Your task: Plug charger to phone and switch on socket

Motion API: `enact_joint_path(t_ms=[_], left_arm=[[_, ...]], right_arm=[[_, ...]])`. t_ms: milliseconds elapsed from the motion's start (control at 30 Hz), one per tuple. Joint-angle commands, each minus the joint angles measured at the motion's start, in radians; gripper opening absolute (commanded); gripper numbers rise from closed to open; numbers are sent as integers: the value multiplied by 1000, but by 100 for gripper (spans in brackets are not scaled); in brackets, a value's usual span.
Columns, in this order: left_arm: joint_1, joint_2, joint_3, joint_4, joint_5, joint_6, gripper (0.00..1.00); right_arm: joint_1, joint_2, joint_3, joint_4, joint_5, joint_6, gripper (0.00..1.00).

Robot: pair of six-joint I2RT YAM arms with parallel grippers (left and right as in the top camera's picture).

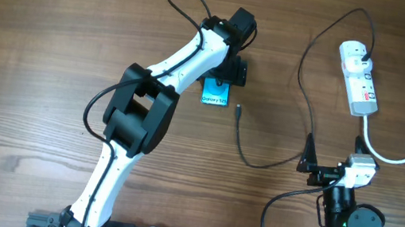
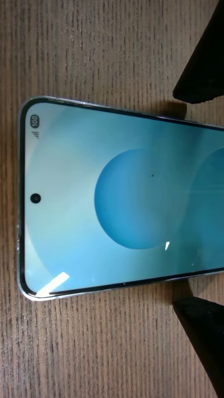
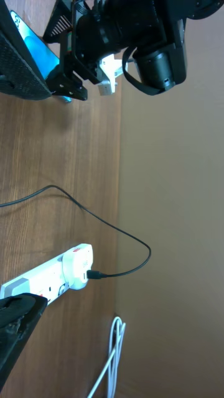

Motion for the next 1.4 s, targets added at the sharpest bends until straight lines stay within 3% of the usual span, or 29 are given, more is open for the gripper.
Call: enact_joint_path(t_ms=[0,667,767,1033,1067,1100,1167,1233,1267,1367], left_arm=[[10,32,11,-12,16,38,100],[10,32,11,-35,16,44,97],[10,32,11,-35,19,44,88],[10,32,11,-23,23,18,83],[10,32,11,-23,23,18,75],[10,32,11,-23,23,18,74],[10,32,11,-23,23,18,83],[10,32,11,-23,23,18,84],[10,32,11,-19,23,18,100],[10,32,11,-12,23,18,100]], right_arm=[[4,-4,-1,3,13,2,100],[4,-4,-1,3,13,2,100],[4,-4,-1,3,14,2,100],[4,-4,-1,3,13,2,100],[4,-4,-1,3,14,2,100],[4,-4,-1,3,13,2,100],[4,-4,-1,3,13,2,100],[4,-4,-1,3,13,2,100],[4,-4,-1,3,13,2,100],[4,-4,-1,3,13,2,100]])
